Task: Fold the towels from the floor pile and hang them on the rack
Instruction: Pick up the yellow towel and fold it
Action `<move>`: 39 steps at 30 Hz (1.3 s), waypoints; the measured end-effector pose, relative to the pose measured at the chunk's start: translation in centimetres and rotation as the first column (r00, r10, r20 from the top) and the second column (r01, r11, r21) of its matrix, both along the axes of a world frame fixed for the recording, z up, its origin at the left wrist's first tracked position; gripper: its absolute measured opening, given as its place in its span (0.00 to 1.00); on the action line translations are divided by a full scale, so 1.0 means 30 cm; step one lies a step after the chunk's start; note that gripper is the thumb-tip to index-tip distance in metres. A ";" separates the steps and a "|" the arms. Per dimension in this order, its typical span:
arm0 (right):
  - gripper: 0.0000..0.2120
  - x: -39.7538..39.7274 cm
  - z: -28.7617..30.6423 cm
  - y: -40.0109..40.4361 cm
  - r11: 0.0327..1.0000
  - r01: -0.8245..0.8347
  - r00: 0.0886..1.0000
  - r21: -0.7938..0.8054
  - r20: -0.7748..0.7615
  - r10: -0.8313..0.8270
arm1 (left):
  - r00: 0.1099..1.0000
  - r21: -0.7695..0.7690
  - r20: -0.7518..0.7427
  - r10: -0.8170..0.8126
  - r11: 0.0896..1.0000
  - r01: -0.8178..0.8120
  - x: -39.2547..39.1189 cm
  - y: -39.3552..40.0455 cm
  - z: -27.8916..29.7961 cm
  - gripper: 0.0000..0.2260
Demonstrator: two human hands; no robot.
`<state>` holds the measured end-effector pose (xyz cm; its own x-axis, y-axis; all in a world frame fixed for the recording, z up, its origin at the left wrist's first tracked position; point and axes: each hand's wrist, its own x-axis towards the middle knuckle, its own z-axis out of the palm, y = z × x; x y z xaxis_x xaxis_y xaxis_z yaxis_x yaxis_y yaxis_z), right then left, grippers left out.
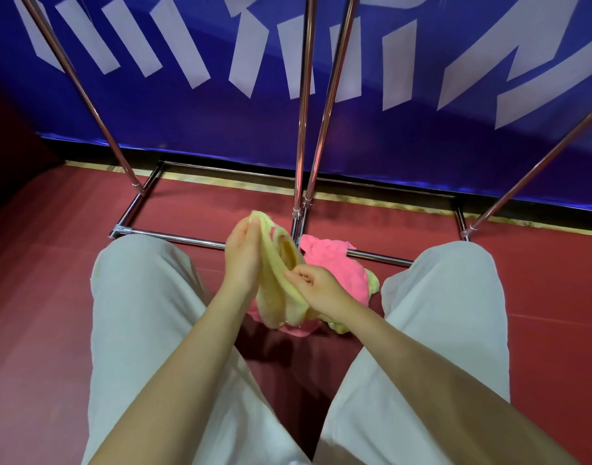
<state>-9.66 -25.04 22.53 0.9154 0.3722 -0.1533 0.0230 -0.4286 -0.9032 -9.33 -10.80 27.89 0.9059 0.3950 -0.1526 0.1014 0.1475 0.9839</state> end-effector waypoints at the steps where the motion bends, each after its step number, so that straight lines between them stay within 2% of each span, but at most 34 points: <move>1: 0.22 -0.011 -0.009 0.000 0.999 -0.015 1.000 -0.044 0.006 0.015 | 0.999 -0.022 0.014 0.039 0.999 -0.039 0.008 0.017 0.002 0.12; 5: 0.23 -0.061 -0.035 0.001 0.968 -0.062 0.997 -0.242 -0.062 0.049 | 0.995 -0.102 0.072 0.074 0.993 -0.067 0.022 0.084 0.016 0.11; 9: 0.18 -0.081 -0.069 -0.027 0.962 -0.136 0.981 -0.236 -0.166 0.098 | 0.989 -0.028 0.056 0.139 0.990 -0.137 0.014 0.125 0.028 0.12; 11: 0.15 -0.081 -0.083 -0.063 0.916 -0.235 0.962 -0.326 -0.214 0.171 | 0.987 -0.042 0.060 0.151 0.988 -0.148 0.006 0.141 0.038 0.12; 13: 0.18 -0.079 -0.089 -0.103 0.831 -0.292 0.951 -0.473 -0.238 0.198 | 0.988 0.070 0.083 0.126 0.989 -0.132 -0.002 0.157 0.043 0.12; 15: 0.19 -0.072 -0.074 -0.137 0.780 -0.268 0.963 -0.565 -0.177 0.202 | 0.992 0.221 0.101 0.078 0.970 -0.099 -0.014 0.161 0.043 0.12; 18: 0.21 -0.048 -0.035 -0.190 0.821 -0.175 0.985 -0.543 -0.103 0.141 | 0.991 0.322 0.120 0.063 0.942 -0.098 -0.031 0.167 0.027 0.12; 20: 0.19 -0.033 -0.020 -0.218 0.816 -0.088 0.996 -0.572 -0.026 0.089 | 0.992 0.365 0.094 0.087 0.924 -0.115 -0.039 0.178 0.011 0.13; 21: 0.17 -0.030 -0.016 -0.228 0.789 -0.027 0.998 -0.613 0.034 0.060 | 0.992 0.362 0.066 0.108 0.924 -0.124 -0.042 0.181 0.006 0.13; 23: 0.18 -0.025 -0.015 -0.244 0.764 0.112 0.986 -0.636 0.167 -0.006 | 0.986 0.292 0.009 0.164 0.943 -0.159 -0.043 0.175 -0.002 0.14; 26: 0.21 -0.022 -0.016 -0.258 0.759 0.194 0.955 -0.622 0.297 -0.001 | 0.971 0.223 -0.040 0.234 0.950 -0.219 -0.037 0.162 -0.002 0.15; 29: 0.27 -0.013 -0.025 -0.266 0.711 0.179 0.951 -0.680 0.305 0.052 | 0.984 0.373 0.013 0.179 0.912 -0.171 -0.032 0.157 -0.006 0.17; 32: 0.19 0.008 -0.060 -0.287 0.708 0.170 0.964 -0.685 0.265 0.025 | 0.997 0.509 0.050 0.066 0.857 -0.083 -0.032 0.145 -0.011 0.17; 35: 0.14 0.028 -0.063 -0.300 0.733 0.192 0.964 -0.652 0.263 -0.018 | 0.999 0.476 0.033 0.031 0.878 -0.043 -0.029 0.136 -0.016 0.16; 39: 0.11 0.041 -0.043 -0.302 0.754 0.201 0.960 -0.626 0.279 -0.025 | 0.993 0.422 -0.008 0.116 0.901 -0.102 -0.015 0.149 -0.026 0.16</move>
<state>-8.44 -34.10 21.24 0.9836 0.1567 -0.0895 0.1111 -0.9168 -0.3836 -9.78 -6.35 27.11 0.8511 0.5246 0.0210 0.1409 -0.2667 0.9534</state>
